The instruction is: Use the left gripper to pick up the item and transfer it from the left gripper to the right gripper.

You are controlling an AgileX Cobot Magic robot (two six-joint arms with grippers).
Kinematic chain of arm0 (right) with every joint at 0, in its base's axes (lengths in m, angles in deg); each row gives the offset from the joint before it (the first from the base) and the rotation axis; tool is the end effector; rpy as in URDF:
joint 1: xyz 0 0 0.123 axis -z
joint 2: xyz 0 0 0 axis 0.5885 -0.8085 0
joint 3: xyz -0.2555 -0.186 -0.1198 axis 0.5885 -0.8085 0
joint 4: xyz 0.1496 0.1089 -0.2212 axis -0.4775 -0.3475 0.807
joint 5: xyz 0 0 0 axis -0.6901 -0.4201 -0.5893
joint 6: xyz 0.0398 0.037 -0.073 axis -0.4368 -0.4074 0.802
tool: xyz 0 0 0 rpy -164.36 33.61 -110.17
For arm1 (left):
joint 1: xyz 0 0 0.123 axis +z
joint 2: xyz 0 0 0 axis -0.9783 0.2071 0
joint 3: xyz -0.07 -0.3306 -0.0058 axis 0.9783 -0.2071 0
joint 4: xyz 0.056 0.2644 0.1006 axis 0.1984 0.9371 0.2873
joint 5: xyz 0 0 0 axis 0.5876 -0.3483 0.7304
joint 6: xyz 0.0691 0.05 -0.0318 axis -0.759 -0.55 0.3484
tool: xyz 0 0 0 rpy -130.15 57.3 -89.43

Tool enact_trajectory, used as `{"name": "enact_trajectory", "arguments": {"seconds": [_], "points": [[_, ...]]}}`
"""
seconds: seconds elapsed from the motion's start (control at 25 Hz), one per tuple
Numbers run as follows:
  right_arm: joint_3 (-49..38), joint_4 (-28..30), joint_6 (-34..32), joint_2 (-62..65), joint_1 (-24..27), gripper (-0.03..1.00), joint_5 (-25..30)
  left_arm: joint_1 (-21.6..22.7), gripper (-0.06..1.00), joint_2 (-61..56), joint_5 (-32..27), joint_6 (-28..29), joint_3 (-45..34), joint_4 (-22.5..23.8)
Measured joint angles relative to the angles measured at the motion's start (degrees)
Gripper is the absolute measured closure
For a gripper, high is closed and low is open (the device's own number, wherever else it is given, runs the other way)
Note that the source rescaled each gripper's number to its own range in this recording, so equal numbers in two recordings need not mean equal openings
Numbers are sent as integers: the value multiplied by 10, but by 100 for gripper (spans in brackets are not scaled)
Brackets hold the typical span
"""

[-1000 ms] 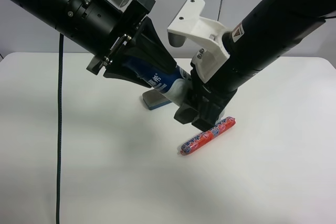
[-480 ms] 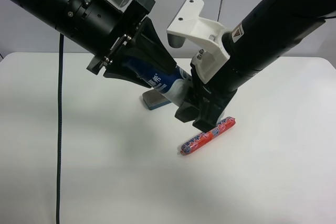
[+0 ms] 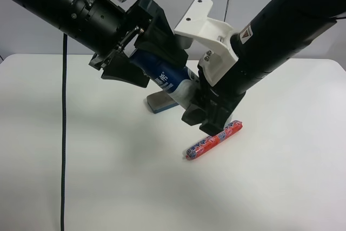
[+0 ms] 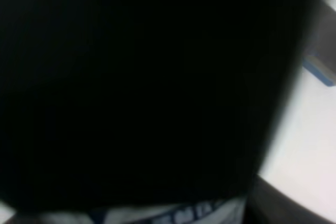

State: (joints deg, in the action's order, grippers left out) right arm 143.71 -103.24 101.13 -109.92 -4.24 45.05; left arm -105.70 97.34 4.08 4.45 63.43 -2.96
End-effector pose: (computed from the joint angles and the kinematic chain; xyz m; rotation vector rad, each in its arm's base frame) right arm 0.2304 0.2183 0.3029 -1.5529 2.1041 0.3184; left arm 0.2918 -0.2168 0.3335 0.4928 2.5653 -1.1586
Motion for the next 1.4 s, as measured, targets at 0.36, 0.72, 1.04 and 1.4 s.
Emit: {"name": "enact_trajectory", "arguments": {"seconds": [0.36,0.72,1.04,1.4], "points": [[0,0,-1,0,0,97,1,1,-3,0,1,0,0,6],[0,-1,-1,0,-1,97,0,16,-4,0,-21,-11,0,0],[0,-1,-1,-1,-1,97,0,70,-4,0,-68,-41,0,-12],[0,-1,-1,-1,-1,97,0,124,-4,0,-103,-69,1,-15]]}}
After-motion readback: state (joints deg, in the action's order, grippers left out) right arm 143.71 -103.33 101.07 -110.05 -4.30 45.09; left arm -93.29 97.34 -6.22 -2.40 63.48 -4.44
